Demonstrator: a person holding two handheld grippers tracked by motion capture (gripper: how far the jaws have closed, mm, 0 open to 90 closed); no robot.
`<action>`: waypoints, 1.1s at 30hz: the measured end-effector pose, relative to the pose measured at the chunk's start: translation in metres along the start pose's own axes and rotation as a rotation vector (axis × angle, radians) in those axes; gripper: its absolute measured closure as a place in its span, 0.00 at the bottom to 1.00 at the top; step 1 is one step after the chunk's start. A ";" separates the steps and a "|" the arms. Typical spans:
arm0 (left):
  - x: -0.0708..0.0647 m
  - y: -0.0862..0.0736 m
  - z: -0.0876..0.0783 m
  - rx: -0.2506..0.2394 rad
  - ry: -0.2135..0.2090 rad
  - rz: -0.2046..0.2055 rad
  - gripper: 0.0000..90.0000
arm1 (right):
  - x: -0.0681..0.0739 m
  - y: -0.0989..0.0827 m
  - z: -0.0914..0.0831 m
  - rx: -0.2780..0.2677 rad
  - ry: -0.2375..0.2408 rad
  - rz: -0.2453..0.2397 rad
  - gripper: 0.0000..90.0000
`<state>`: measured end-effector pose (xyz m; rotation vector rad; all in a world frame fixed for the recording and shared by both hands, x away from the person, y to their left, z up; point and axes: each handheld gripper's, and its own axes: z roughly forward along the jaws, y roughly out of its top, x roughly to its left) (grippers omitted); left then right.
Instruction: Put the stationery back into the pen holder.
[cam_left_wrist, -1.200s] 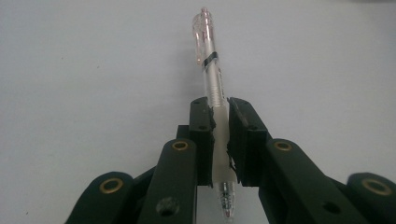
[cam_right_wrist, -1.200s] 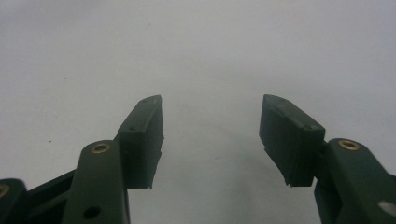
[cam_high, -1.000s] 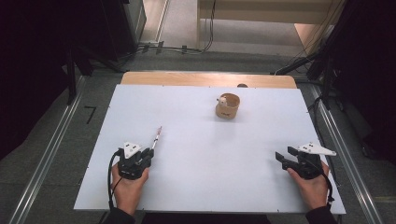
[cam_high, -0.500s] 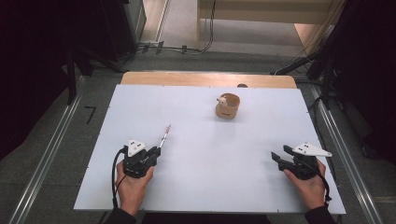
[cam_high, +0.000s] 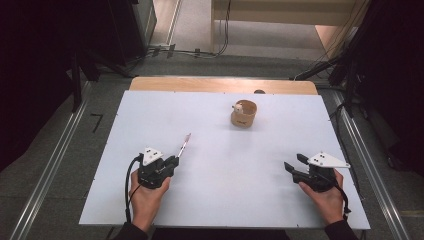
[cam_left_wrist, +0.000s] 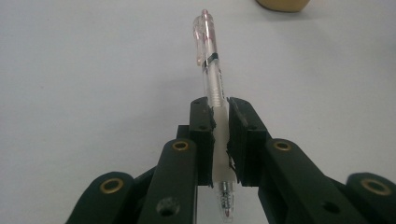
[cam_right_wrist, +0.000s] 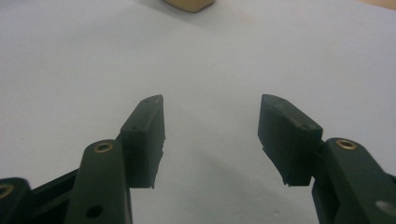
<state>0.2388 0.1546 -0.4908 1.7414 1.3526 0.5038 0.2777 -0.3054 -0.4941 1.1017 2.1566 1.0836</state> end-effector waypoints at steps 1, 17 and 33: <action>-0.001 0.001 0.000 -0.001 -0.002 0.001 0.90 | 0.001 0.001 0.001 -0.001 0.001 -0.002 0.44; -0.025 0.013 0.017 0.003 -0.068 0.040 0.90 | 0.015 0.013 0.010 -0.030 0.035 -0.074 0.44; -0.041 0.023 0.043 0.051 -0.115 0.051 0.90 | 0.019 0.023 0.022 -0.026 0.012 -0.043 0.44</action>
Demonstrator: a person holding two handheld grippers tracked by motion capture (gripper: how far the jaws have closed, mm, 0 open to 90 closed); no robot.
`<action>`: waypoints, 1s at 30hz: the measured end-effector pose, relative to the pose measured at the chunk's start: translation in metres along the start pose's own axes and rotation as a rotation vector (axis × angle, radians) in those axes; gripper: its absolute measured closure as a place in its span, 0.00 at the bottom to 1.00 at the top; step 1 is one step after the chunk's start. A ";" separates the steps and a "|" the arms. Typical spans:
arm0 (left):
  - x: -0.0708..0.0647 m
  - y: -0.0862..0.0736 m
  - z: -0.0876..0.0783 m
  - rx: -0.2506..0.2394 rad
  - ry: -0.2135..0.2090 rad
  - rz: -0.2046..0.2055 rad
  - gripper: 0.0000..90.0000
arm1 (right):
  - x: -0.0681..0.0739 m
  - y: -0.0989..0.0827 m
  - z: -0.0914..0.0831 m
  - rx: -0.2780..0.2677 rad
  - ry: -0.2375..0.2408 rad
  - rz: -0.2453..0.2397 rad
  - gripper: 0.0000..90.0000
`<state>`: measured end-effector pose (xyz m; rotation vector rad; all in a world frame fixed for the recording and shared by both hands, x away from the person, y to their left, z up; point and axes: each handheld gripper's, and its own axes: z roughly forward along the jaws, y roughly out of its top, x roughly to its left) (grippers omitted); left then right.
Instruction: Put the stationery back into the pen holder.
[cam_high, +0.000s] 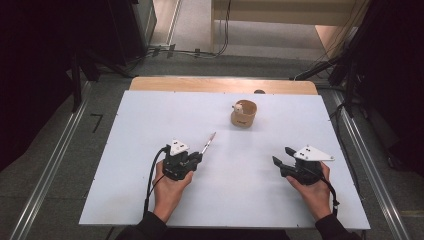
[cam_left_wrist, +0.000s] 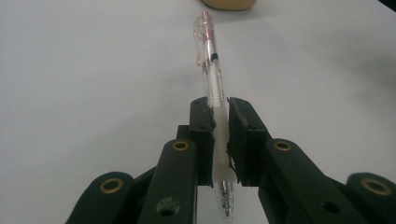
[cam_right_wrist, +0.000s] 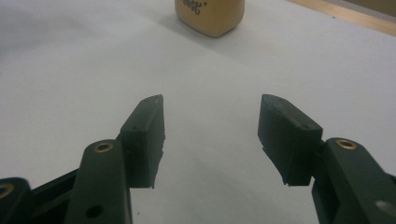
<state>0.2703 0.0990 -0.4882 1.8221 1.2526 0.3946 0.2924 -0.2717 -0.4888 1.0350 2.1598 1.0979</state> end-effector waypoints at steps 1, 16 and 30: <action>-0.001 0.001 0.001 0.001 -0.004 0.001 0.90 | 0.001 0.003 0.003 -0.001 -0.002 -0.001 0.44; -0.019 0.021 0.017 0.026 -0.049 0.041 0.90 | 0.012 0.015 0.018 -0.020 0.003 -0.047 0.44; -0.033 0.026 0.024 0.039 -0.077 0.070 0.90 | 0.022 0.023 0.036 -0.012 0.028 -0.068 0.45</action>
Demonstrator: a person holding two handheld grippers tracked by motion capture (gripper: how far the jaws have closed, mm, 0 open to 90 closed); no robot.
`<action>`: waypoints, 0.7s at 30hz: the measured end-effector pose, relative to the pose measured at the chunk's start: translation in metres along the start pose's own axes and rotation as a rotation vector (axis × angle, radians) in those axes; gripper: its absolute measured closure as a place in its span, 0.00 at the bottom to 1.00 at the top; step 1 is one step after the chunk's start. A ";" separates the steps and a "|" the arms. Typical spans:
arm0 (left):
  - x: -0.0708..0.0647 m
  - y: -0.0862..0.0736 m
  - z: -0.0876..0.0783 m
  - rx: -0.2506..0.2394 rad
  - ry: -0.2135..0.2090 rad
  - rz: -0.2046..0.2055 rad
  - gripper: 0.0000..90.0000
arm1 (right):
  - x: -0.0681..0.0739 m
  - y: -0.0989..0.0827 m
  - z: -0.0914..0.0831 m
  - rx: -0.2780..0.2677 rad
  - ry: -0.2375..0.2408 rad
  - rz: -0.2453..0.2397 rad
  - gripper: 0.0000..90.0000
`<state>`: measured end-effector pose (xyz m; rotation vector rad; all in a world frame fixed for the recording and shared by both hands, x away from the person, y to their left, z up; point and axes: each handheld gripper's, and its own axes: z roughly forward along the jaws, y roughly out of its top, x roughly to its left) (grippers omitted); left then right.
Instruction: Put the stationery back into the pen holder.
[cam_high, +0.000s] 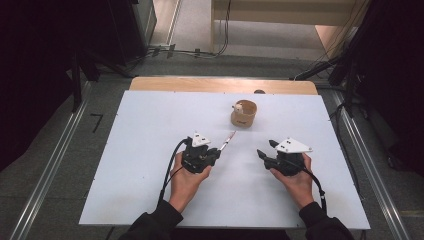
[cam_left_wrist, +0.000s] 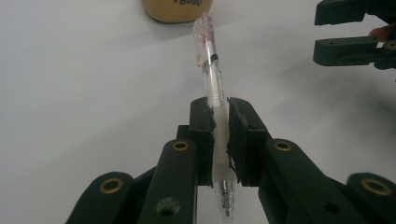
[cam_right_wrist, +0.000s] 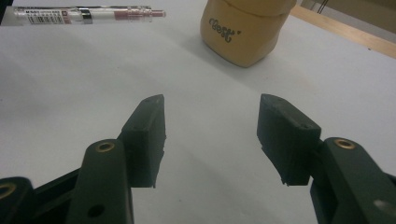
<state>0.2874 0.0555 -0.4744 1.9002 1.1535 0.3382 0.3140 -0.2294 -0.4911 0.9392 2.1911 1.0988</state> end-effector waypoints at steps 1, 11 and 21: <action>-0.002 0.000 0.001 0.001 -0.002 0.003 0.90 | 0.000 0.000 0.002 0.003 -0.001 0.001 0.45; -0.002 0.001 0.003 0.001 -0.004 0.003 0.90 | 0.000 0.004 0.006 -0.005 0.012 0.025 0.45; -0.005 0.006 0.008 0.001 -0.011 0.006 0.90 | 0.006 0.008 0.013 -0.013 0.029 0.012 0.48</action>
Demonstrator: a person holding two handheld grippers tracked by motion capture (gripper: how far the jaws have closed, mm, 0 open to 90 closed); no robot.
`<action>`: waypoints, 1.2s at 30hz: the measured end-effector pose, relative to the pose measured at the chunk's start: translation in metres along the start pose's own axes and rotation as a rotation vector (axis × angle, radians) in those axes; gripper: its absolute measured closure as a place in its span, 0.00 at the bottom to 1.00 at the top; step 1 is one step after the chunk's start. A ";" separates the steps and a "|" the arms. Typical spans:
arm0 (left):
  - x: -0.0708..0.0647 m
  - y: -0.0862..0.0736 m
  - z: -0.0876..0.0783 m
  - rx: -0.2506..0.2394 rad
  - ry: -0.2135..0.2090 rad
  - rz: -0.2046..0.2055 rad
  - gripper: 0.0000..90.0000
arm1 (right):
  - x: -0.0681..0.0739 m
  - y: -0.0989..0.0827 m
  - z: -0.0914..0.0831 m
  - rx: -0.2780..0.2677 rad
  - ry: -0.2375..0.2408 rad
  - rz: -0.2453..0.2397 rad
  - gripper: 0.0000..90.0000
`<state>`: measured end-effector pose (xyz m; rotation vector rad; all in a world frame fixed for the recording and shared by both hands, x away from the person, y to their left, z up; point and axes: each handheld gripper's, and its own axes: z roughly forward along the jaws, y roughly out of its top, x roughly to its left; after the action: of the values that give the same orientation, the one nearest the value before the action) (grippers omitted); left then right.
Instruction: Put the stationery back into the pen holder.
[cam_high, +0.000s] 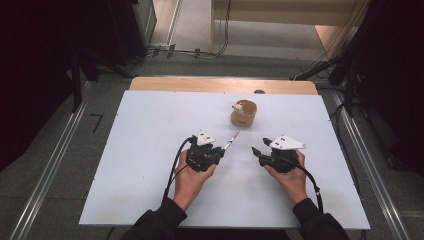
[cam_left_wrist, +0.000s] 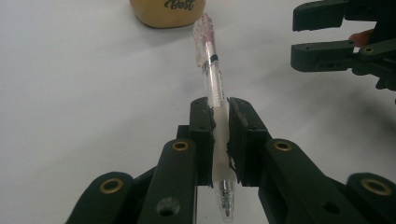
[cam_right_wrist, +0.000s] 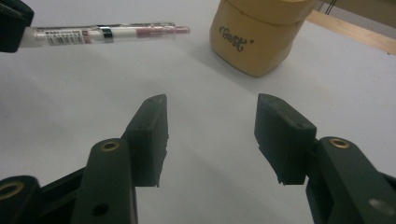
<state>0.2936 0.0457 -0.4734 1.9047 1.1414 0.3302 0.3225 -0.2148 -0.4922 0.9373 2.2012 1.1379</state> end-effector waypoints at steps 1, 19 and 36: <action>0.000 0.000 0.001 0.001 -0.004 0.004 0.90 | 0.000 0.000 0.000 0.000 0.000 0.000 0.48; -0.005 0.006 0.008 0.029 -0.025 0.006 0.90 | 0.019 0.008 0.019 0.017 0.015 -0.133 0.51; -0.016 0.019 0.011 0.044 -0.055 0.031 0.90 | 0.029 0.017 0.019 -0.010 -0.030 -0.260 0.50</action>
<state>0.3023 0.0225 -0.4623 1.9596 1.0914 0.2707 0.3225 -0.1760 -0.4915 0.6358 2.2139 1.0046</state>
